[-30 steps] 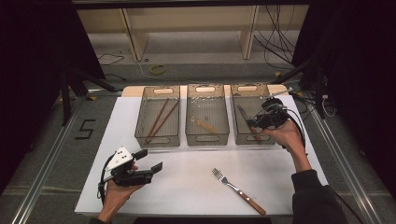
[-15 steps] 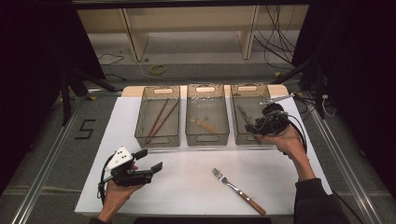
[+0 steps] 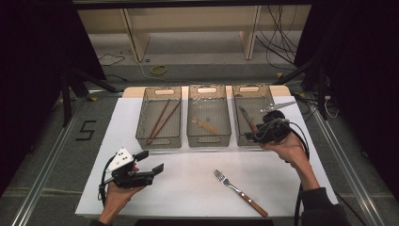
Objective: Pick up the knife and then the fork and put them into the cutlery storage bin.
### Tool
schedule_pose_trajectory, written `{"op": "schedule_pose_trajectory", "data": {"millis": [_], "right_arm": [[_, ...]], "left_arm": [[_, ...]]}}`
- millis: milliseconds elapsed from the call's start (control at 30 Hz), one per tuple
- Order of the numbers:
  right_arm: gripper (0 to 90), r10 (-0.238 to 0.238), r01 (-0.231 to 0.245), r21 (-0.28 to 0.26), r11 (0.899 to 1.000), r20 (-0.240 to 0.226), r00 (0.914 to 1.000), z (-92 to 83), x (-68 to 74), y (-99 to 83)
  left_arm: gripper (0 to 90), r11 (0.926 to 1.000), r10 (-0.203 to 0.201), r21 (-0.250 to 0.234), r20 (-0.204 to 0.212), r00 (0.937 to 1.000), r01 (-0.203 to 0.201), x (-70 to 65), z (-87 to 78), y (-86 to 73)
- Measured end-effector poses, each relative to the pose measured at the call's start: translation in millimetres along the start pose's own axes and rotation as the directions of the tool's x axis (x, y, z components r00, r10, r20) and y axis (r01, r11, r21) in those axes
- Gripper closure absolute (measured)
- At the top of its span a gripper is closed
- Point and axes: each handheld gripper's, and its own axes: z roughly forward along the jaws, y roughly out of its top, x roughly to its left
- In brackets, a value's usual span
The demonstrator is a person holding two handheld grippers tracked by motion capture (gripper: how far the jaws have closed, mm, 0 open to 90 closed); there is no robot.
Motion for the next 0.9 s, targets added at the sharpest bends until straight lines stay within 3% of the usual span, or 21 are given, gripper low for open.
{"op": "schedule_pose_trajectory", "data": {"millis": [367, 900], "right_arm": [[34.9, -0.006, 0.006, -0.009, 1.000, -0.043, 0.9990, -3.7, 11.8, -16.7], [32.9, -0.047, 0.051, 0.049, 0.997, -0.087, 0.9952, 0.1, 33.4, -39.5]], "left_arm": [[17.9, 1.0000, 0.003, 0.002, 0.000, 1.0000, -0.003, 0.0, 0.2, -0.1], [17.8, 0.9999, 0.009, 0.010, 0.006, 0.9999, -0.009, -1.5, 1.6, -0.9]]}}
